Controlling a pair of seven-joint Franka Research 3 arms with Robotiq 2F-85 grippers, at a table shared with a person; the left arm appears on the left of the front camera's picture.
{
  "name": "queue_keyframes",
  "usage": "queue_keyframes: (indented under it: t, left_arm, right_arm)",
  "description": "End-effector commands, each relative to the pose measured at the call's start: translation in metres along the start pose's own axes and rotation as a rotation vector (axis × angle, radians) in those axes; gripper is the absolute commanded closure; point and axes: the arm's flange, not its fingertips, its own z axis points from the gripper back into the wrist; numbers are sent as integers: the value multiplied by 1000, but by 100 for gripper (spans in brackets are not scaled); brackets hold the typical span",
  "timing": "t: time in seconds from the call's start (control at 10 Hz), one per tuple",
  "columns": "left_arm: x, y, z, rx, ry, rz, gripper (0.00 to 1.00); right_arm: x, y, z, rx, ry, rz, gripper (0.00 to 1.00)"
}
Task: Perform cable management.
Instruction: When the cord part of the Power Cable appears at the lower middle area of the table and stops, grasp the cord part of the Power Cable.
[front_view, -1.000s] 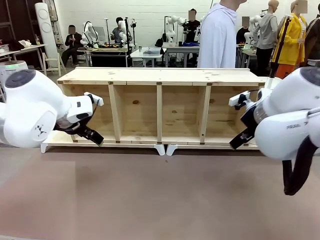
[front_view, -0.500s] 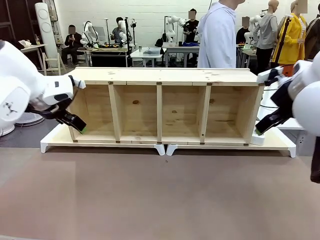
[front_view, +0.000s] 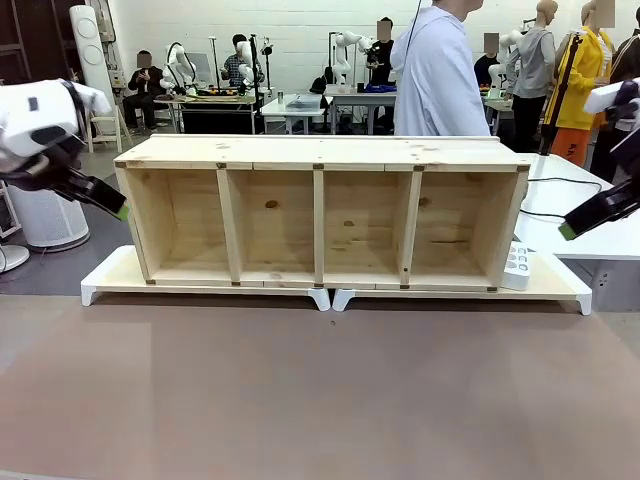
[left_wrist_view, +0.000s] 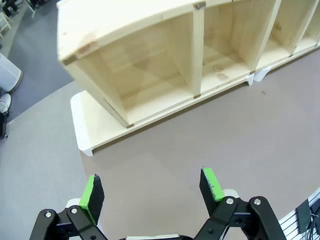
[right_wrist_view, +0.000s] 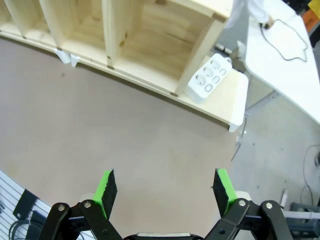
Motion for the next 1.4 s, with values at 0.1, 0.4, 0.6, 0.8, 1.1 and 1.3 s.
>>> queue_keyframes:
  t: [0.1,0.4,0.6,0.8,1.1,1.3]
  left_arm:
    - [-220,-53,-23,-17,-19,53,0]
    - [-10,10,25,-13,4,37,0]
    - [-10,10,25,-13,4,37,0]
    - [-10,10,25,-13,4,37,0]
    - [-10,10,25,-13,4,37,0]
    - [-10,10,25,-13,4,37,0]
  right_arm:
    - [-114,28,-29,17,-48,-53,0]
    - [-7,-8,22,5,-42,-32,0]
    - [-7,-8,22,5,-42,-32,0]
    - [-7,-8,22,5,-42,-32,0]
    - [-7,-8,22,5,-42,-32,0]
    - [-7,-8,22,5,-42,-32,0]
